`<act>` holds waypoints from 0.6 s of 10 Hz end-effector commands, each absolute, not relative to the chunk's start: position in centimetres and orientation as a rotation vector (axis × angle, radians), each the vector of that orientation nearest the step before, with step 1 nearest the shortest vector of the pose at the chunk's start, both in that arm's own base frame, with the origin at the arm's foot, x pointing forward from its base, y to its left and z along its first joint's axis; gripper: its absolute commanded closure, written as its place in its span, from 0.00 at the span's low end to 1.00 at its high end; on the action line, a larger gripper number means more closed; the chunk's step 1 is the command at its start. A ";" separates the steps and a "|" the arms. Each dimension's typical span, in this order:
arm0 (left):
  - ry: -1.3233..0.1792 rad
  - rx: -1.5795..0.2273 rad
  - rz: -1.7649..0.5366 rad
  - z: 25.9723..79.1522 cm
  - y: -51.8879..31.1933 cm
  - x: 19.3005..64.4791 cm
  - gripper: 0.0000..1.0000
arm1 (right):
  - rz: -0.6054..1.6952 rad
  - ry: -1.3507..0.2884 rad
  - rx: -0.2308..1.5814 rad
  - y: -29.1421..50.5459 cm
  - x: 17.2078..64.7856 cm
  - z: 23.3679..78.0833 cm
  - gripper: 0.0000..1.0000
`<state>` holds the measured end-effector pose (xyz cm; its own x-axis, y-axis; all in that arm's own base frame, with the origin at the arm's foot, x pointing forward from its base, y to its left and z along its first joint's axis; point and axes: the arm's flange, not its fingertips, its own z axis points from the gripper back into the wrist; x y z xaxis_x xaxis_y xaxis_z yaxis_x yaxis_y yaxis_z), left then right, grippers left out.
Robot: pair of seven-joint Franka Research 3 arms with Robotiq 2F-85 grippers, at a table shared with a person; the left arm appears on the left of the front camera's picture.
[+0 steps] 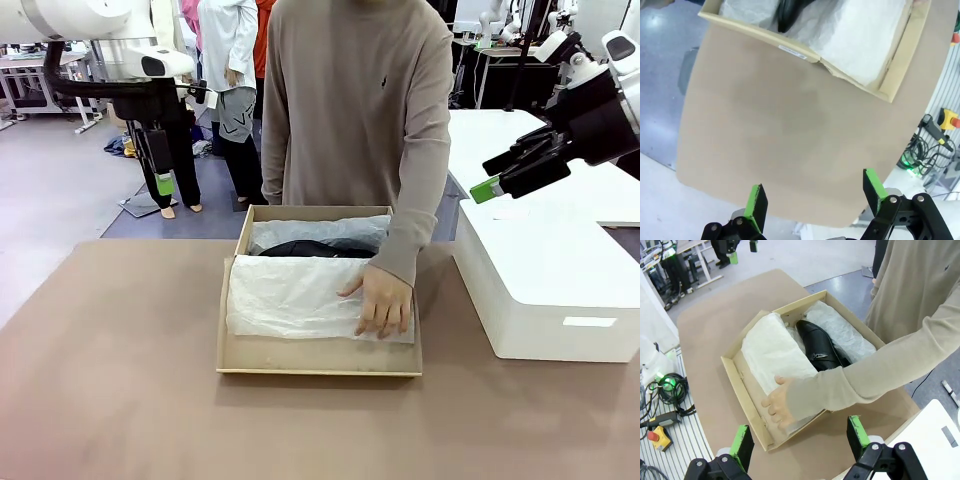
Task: Pack the shoes into the box.
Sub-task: Close the Shoes Box.
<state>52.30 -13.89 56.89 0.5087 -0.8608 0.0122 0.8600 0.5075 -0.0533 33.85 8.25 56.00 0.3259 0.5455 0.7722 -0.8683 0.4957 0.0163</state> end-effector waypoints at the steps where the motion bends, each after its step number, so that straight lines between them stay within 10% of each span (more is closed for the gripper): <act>1: 0.021 -0.040 -1.020 57.0 -13.9 52.2 0.00 | 0.994 -0.812 0.498 8.2 34.3 55.9 0.00; 3: 0.009 -0.026 -1.119 56.8 -13.5 52.0 0.10 | 0.994 -0.812 0.498 8.2 34.3 55.9 0.00; 6: -0.074 -0.183 -1.354 57.3 -10.9 52.5 0.70 | 0.994 -0.812 0.498 8.2 34.3 55.9 0.00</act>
<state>52.77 -12.68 57.23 0.3056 -0.9487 0.0816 0.9518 0.3018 -0.0557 33.85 8.25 56.00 0.3259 0.5455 0.7722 -0.8683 0.4957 0.0162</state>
